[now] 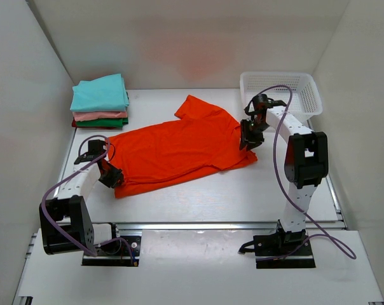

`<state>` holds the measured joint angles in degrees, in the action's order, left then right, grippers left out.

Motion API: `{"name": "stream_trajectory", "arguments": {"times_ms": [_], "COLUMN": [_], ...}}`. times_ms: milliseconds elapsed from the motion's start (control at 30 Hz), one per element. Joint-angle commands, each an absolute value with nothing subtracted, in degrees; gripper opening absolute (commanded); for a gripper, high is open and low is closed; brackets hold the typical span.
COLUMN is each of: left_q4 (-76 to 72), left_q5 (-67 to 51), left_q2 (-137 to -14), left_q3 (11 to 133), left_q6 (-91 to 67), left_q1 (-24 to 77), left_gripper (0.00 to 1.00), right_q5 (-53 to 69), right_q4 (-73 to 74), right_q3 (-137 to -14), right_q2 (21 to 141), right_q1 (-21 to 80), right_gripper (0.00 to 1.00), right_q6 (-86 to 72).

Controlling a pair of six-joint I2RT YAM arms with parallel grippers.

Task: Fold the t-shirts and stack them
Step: Fold the flattened tshirt in 1/3 of the way

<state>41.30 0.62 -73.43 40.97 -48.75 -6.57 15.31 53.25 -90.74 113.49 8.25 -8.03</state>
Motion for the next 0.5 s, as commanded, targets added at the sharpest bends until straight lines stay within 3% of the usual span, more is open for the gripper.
{"name": "stream_trajectory", "arguments": {"times_ms": [0, 233, 267, 467], "left_q4": [40.3, 40.4, 40.6, 40.6], "left_q5": [0.3, 0.3, 0.3, 0.0], "left_q2": [-71.8, -72.1, -72.3, -72.0], "left_q3": [41.1, 41.0, 41.0, 41.6], "left_q6": [-48.0, -48.2, -48.3, -47.9], "left_q1": [-6.5, -6.3, -6.5, -6.9], "left_gripper": [0.28, 0.28, 0.28, 0.09], "right_q5": [11.5, 9.4, 9.7, 12.7], "right_q4": [53.6, 53.9, 53.4, 52.9], "right_q3": [-90.6, -91.5, -91.6, -91.8], "right_q2": [111.9, 113.1, 113.4, 114.1], "right_q1": [8.9, 8.4, 8.3, 8.7], "right_gripper": [0.30, 0.30, 0.22, 0.01], "right_q6": [-6.4, -6.8, -6.7, -6.6]}}
